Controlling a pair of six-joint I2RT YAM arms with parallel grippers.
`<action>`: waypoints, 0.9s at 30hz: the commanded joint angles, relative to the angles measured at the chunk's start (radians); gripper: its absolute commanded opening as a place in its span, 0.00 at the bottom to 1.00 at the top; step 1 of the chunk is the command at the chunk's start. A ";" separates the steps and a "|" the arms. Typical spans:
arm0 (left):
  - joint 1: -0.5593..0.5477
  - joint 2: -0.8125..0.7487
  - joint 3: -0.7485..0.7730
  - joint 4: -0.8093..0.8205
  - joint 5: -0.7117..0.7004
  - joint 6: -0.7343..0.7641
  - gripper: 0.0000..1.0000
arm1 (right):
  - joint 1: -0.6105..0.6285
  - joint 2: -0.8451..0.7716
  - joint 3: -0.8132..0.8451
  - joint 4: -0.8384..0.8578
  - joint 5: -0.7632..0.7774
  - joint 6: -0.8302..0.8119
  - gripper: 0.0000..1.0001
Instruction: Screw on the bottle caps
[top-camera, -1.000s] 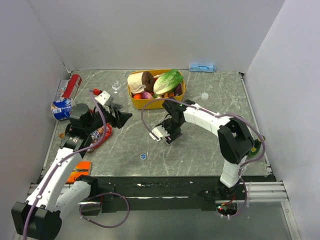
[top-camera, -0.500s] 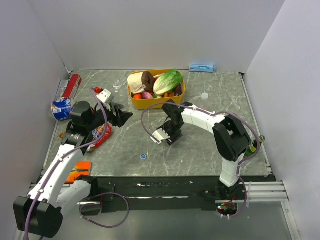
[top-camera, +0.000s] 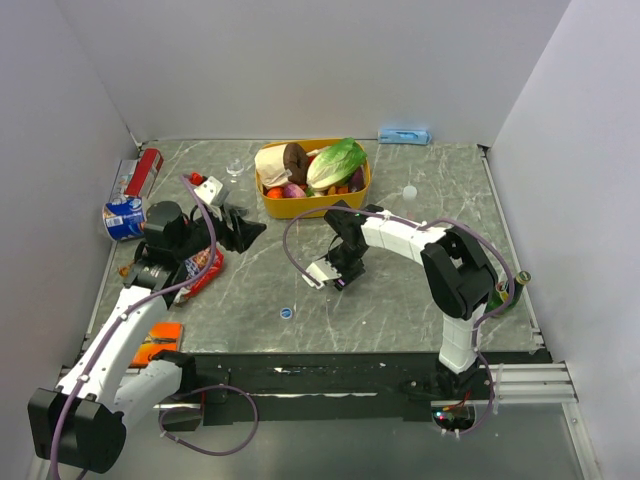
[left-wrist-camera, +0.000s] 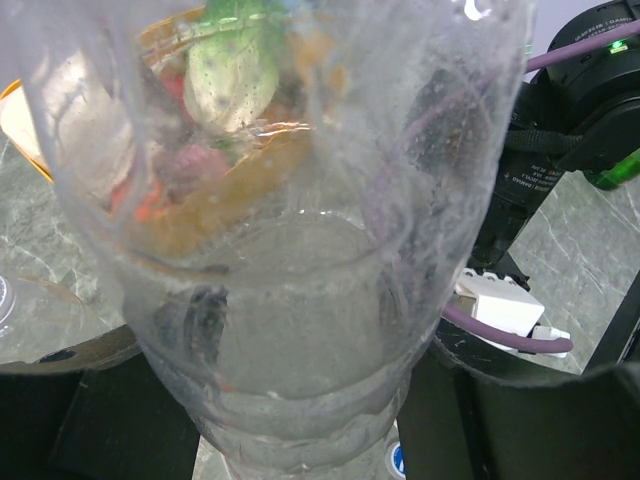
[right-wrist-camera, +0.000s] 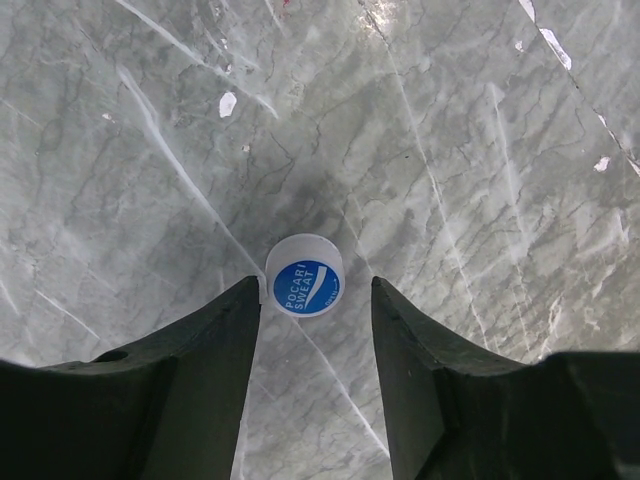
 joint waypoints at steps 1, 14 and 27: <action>0.007 -0.003 0.031 0.058 0.017 -0.018 0.01 | -0.004 0.007 -0.003 -0.012 -0.016 -0.002 0.54; 0.007 -0.001 0.023 0.056 0.018 -0.018 0.01 | 0.002 0.012 -0.026 0.016 -0.007 0.028 0.50; 0.007 0.004 0.017 0.053 0.023 -0.013 0.01 | 0.011 0.012 -0.012 0.029 -0.030 0.079 0.35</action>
